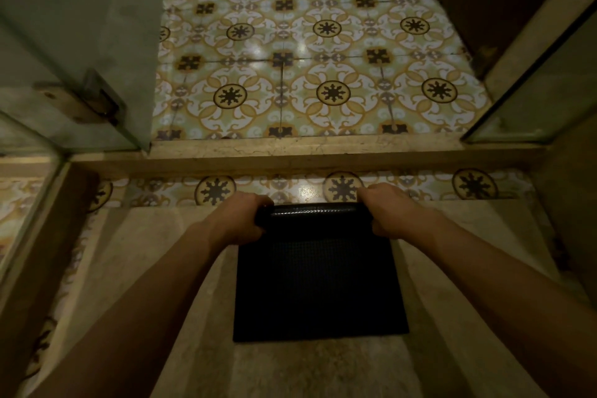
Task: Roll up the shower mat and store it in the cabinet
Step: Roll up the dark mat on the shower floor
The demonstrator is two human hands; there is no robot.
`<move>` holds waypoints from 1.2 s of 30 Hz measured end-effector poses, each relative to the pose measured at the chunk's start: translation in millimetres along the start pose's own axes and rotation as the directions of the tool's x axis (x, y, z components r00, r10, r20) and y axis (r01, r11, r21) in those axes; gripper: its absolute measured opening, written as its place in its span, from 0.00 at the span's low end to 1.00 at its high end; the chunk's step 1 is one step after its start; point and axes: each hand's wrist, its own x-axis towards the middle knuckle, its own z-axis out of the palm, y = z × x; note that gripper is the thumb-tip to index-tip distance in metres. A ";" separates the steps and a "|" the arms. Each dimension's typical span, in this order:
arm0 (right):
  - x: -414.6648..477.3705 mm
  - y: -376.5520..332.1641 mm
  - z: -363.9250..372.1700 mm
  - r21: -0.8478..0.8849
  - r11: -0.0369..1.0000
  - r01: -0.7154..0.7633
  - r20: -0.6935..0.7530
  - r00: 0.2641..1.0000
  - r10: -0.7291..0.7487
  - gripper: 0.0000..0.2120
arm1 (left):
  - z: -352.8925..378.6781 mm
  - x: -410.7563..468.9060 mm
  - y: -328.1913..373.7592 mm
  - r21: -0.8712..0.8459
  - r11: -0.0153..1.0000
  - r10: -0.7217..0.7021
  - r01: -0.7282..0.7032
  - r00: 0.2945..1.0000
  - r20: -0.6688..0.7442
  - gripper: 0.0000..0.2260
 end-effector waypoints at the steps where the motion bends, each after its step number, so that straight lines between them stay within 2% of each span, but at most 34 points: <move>1: -0.2 -0.9 -0.5 -0.005 1.000 -0.003 -0.005 1.000 0.003 0.19 | -2.2 -0.8 0.1 -0.015 1.000 -0.001 0.001 1.000 0.009 0.22; 6: -8.0 -7.8 2.7 0.000 1.000 0.000 -0.086 0.996 0.001 0.18 | 2.9 -7.1 4.5 0.077 0.997 0.027 -0.020 0.995 -0.094 0.19; 8: -11.9 -7.5 4.3 -0.002 1.000 0.002 -0.072 0.997 -0.002 0.18 | 4.7 -9.3 5.1 0.122 0.992 0.057 -0.043 0.993 -0.108 0.18; 10: -12.4 -4.7 3.6 -0.004 1.000 0.005 0.003 1.000 -0.005 0.19 | 3.6 -11.0 4.2 0.114 0.992 0.060 -0.052 0.996 -0.066 0.17; 13: -11.9 -2.5 1.8 -0.006 1.000 0.028 0.066 0.997 -0.028 0.18 | -2.5 -9.4 2.3 0.001 1.000 0.022 -0.022 0.998 0.057 0.18; 19: -20.0 -6.4 5.1 -0.008 1.000 0.026 -0.033 0.999 -0.026 0.17 | 5.8 -15.8 9.4 0.122 0.991 0.065 -0.058 0.996 -0.053 0.17; 24: -22.3 -3.0 5.1 -0.028 0.997 0.069 0.055 0.996 -0.068 0.18 | 1.5 -19.2 8.2 0.089 0.991 0.090 -0.095 0.994 0.058 0.10; 29: -25.8 -3.4 13.2 -0.045 0.996 0.072 0.034 0.997 -0.071 0.17 | 6.7 -24.7 10.0 0.117 0.989 0.098 -0.092 0.994 -0.043 0.14; 32: -31.5 -3.5 16.5 -0.033 0.998 0.058 0.018 0.998 -0.057 0.21 | 3.2 -26.2 5.6 0.080 0.991 0.108 -0.108 0.994 0.012 0.15; 34: -32.6 -4.0 17.1 -0.029 0.998 0.060 0.032 0.998 -0.059 0.20 | -0.1 -27.1 1.9 0.026 0.996 0.089 -0.091 0.993 0.081 0.17; 36: -32.2 -3.4 15.9 -0.024 0.996 0.081 0.078 0.994 -0.079 0.18 | -0.8 -27.6 1.5 0.032 0.995 0.094 -0.097 0.992 0.084 0.18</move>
